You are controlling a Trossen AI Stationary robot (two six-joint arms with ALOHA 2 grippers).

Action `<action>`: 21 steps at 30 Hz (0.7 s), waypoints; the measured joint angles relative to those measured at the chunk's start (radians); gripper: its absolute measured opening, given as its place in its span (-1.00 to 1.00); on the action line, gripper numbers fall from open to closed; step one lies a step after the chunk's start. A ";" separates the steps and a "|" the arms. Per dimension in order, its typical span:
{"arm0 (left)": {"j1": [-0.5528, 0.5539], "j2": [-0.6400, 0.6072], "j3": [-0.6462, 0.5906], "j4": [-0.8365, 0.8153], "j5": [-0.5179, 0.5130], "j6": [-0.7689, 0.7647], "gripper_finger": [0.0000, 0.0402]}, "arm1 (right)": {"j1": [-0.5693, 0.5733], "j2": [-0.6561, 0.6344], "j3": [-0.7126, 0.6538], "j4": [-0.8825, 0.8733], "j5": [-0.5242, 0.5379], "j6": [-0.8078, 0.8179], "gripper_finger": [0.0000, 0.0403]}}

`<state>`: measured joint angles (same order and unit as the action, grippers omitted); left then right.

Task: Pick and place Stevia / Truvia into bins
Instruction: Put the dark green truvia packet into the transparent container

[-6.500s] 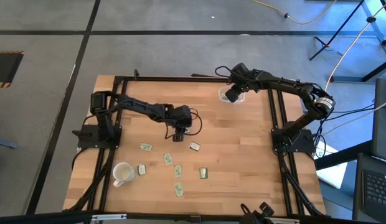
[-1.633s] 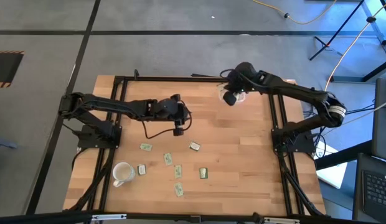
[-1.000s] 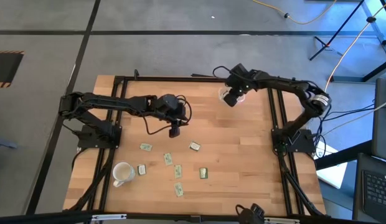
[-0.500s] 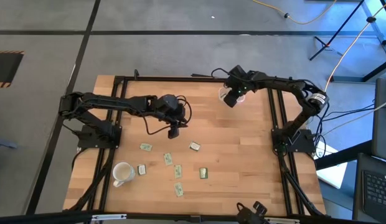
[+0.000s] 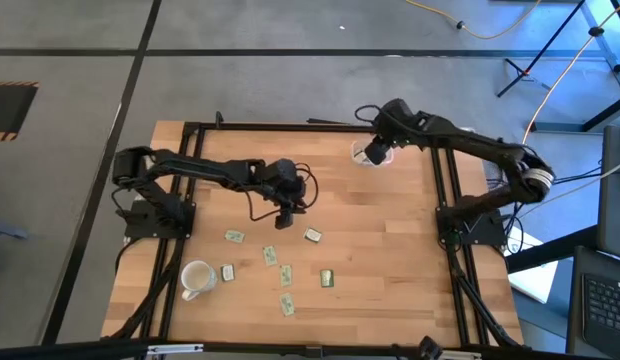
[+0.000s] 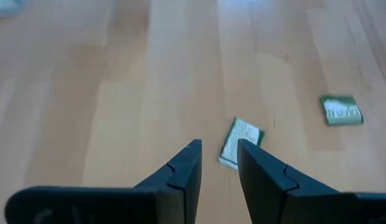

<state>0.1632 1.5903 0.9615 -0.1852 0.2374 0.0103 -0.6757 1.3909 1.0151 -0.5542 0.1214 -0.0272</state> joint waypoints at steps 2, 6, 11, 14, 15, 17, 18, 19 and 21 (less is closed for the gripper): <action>-0.006 0.031 0.000 0.006 0.020 0.036 -0.52 | 0.034 -0.042 -0.027 0.017 -0.014 0.009 -0.33; -0.028 0.082 0.000 0.057 0.022 0.120 -0.52 | 0.096 -0.118 -0.092 0.069 -0.017 0.027 -0.33; -0.068 0.132 0.000 0.132 -0.004 0.219 -0.52 | 0.139 -0.181 -0.160 0.123 -0.017 0.050 -0.33; -0.093 0.163 0.001 0.146 -0.067 0.249 -0.52 | 0.144 -0.198 -0.178 0.123 -0.017 0.053 -0.33; -0.100 0.174 0.001 0.152 -0.087 0.250 -0.52 | 0.144 -0.198 -0.181 0.124 -0.017 0.055 -0.33; -0.111 0.198 0.001 0.177 -0.102 0.249 -0.52 | 0.144 -0.198 -0.183 0.123 -0.017 0.073 -0.33; -0.115 0.210 0.001 0.179 -0.104 0.247 -0.52 | 0.144 -0.198 -0.183 0.125 -0.017 0.075 -0.33; -0.119 0.226 0.001 0.193 -0.110 0.242 -0.52 | 0.144 -0.198 -0.183 0.125 -0.017 0.075 -0.33; -0.125 0.252 0.001 0.204 -0.134 0.239 -0.52 | 0.144 -0.198 -0.183 0.126 -0.017 0.076 -0.33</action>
<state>0.0384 1.8428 0.9623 0.0183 0.1038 0.2491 -0.5312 1.1927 0.8318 -0.4286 0.1040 0.0483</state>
